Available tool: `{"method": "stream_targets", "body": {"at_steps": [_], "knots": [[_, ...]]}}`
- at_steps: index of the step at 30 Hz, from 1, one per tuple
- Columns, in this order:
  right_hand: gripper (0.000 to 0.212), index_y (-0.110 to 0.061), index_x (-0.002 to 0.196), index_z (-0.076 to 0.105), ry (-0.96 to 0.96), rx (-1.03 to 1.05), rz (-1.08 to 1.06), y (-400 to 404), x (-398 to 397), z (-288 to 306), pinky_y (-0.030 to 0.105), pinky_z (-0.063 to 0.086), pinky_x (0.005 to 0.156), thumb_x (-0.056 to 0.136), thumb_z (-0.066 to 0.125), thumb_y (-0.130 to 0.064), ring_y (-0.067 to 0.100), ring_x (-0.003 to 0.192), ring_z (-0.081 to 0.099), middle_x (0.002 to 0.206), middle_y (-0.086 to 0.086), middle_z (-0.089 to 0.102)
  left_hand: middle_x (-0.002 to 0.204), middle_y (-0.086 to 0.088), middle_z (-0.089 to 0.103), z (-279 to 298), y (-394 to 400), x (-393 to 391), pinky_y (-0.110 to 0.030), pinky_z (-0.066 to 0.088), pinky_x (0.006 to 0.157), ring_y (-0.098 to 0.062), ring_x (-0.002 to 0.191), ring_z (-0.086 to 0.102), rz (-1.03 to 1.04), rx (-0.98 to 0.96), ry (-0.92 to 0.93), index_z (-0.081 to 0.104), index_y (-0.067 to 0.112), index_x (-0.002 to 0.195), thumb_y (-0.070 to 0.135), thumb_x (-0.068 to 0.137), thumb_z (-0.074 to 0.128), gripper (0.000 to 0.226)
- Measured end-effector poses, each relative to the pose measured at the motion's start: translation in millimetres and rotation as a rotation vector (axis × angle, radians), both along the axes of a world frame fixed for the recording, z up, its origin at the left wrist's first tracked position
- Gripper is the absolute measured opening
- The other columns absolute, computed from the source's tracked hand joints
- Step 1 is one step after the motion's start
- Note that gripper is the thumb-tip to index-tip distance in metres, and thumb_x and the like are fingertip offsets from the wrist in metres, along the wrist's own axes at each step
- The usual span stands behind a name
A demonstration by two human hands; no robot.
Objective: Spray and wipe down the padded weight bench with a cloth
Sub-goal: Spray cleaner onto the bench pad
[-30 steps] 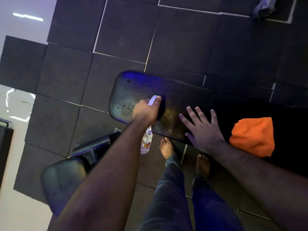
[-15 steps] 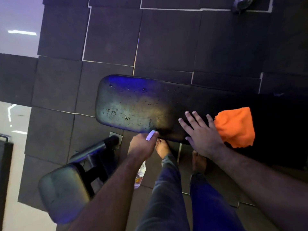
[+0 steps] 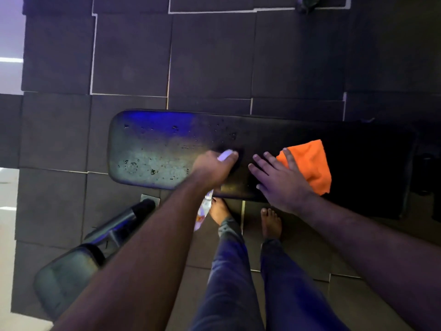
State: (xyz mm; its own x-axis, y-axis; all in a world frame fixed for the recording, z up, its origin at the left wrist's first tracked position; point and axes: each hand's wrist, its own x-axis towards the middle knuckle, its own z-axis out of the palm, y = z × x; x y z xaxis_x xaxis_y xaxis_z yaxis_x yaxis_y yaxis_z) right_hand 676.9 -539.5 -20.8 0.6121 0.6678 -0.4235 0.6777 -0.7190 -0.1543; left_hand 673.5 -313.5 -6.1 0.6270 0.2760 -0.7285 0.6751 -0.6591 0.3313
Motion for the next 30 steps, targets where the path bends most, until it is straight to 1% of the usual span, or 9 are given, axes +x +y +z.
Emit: {"method": "stream_targets", "body": {"at_steps": [3, 7, 11, 16, 20, 22, 26, 28, 30], "knots": [[0.057, -0.021, 0.158, 0.047, -0.035, 0.042, -0.089, -10, 4, 1, 0.066, 0.011, 0.128, 0.103, 0.054, -0.036, 0.031, 0.158, 0.032, 0.169, 0.007, 0.04, 0.047, -0.002, 0.063, 2, -16, -53, -0.027, 0.047, 0.052, -0.018, 0.053, 0.069, -0.152, -0.006, 0.04, 0.063, 0.011, 0.065, 0.069, 0.102, 0.055, 0.069], [0.054, -0.019, 0.158, 0.046, -0.072, 0.009, -0.329, -26, 14, 4, 0.063, 0.015, 0.128, 0.105, 0.048, -0.031, 0.032, 0.159, 0.03, 0.169, 0.01, 0.038, 0.066, -0.011, 0.07, 2, -33, -72, -0.045, 0.061, 0.067, -0.033, 0.068, 0.073, -0.08, -0.055, -0.026, 0.063, 0.009, 0.072, 0.065, 0.103, 0.057, 0.064], [0.056, -0.016, 0.16, 0.04, -0.086, -0.074, -0.59, -54, 25, 13, 0.062, 0.022, 0.123, 0.109, 0.039, -0.041, 0.032, 0.154, 0.035, 0.164, 0.008, 0.044, 0.071, -0.004, 0.07, 15, -53, -33, -0.042, 0.056, 0.069, -0.031, 0.073, 0.07, 0.064, -0.118, -0.244, 0.065, 0.015, 0.08, 0.068, 0.1, 0.056, 0.057], [0.044, -0.018, 0.142, 0.058, -0.046, -0.146, -0.516, -69, 36, 25, 0.051, 0.042, 0.11, 0.102, 0.059, -0.037, 0.034, 0.128, 0.051, 0.137, 0.009, 0.056, 0.062, 0.008, 0.054, 31, -77, 20, -0.054, 0.06, 0.062, -0.035, 0.061, 0.068, 0.415, -0.268, -0.61, 0.059, 0.019, 0.082, 0.058, 0.101, 0.061, 0.043], [0.031, -0.018, 0.12, 0.07, 0.039, 0.027, -0.501, -87, 33, 31, 0.046, 0.051, 0.099, 0.091, 0.073, -0.031, 0.03, 0.122, 0.052, 0.127, 0.006, 0.056, 0.068, -0.007, 0.057, 44, -113, 50, -0.054, 0.06, 0.064, -0.039, 0.067, 0.066, 0.412, -0.31, -0.876, 0.057, 0.024, 0.09, 0.048, 0.106, 0.063, 0.03], [0.023, -0.018, 0.11, 0.067, 0.069, 0.164, -0.561, -95, 22, 37, 0.042, 0.053, 0.083, 0.088, 0.072, -0.025, 0.028, 0.108, 0.059, 0.113, 0.004, 0.059, 0.066, 0.003, 0.059, 44, -128, 60, -0.044, 0.062, 0.064, -0.024, 0.062, 0.066, 0.371, -0.31, -0.921, 0.063, 0.027, 0.101, 0.05, 0.102, 0.069, 0.024], [0.014, -0.014, 0.093, 0.058, -0.005, 0.342, -0.65, -110, -8, 46, 0.041, 0.05, 0.059, 0.084, 0.069, -0.015, 0.03, 0.075, 0.06, 0.086, 0.004, 0.058, 0.08, 0.02, 0.064, 39, -155, 64, -0.016, 0.053, 0.064, -0.003, 0.068, 0.069, 0.248, -0.331, -0.868, 0.056, 0.022, 0.135, 0.04, 0.09, 0.086, 0.057], [0.016, -0.011, 0.097, 0.063, -0.004, 0.434, -0.599, -117, -24, 48, 0.04, 0.052, 0.058, 0.083, 0.07, -0.008, 0.031, 0.073, 0.063, 0.087, 0.007, 0.061, 0.111, 0.023, 0.064, 31, -162, 59, -0.018, 0.057, 0.076, -0.003, 0.091, 0.074, 0.176, -0.346, -0.765, 0.046, 0.02, 0.149, 0.029, 0.087, 0.09, 0.077], [0.029, -0.009, 0.112, 0.069, 0.047, 0.484, -0.548, -121, -36, 50, 0.042, 0.058, 0.063, 0.084, 0.073, -0.003, 0.032, 0.078, 0.067, 0.095, 0.009, 0.067, 0.107, 0.025, 0.066, 27, -161, 54, -0.017, 0.055, 0.08, 0.004, 0.095, 0.071, 0.126, -0.34, -0.698, 0.039, 0.024, 0.154, 0.022, 0.084, 0.091, 0.088]]}}
